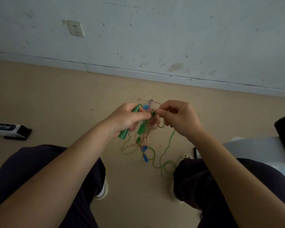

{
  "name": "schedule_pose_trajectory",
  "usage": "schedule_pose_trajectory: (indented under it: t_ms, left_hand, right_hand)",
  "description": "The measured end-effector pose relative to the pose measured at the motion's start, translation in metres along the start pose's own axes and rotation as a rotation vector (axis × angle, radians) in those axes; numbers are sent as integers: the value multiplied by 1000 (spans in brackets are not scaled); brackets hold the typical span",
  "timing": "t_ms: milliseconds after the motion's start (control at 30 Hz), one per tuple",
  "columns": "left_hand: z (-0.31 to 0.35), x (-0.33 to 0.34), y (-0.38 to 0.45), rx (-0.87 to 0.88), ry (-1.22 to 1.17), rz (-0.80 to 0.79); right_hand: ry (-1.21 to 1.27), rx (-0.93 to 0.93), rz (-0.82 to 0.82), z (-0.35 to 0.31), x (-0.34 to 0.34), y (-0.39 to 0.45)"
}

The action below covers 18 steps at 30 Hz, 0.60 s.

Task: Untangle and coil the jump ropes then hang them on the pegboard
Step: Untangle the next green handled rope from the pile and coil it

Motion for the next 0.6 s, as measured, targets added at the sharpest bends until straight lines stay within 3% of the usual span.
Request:
schedule_pose_trajectory:
  t_ms: [200,433,600]
  left_hand:
    - [2,-1,2,46,23,113]
    - [-4,2,2,-27,192,165]
    - [-2,5,1,33,120,176]
  right_hand:
    - [-3,-18,-79,-1,9,1]
    - [-64,-41,17,-3,1,-1]
    - [-137,-63,-43,-2,2,-2]
Point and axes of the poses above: each hand's wrist, its own y-axis towards the middle knuckle, its own x-axis out of the palm, z = x × y, the point moved 5 cm from there along y, towards the middle knuckle, and after that the axes turned 15 degrees about -x, right-handed, at the moved point
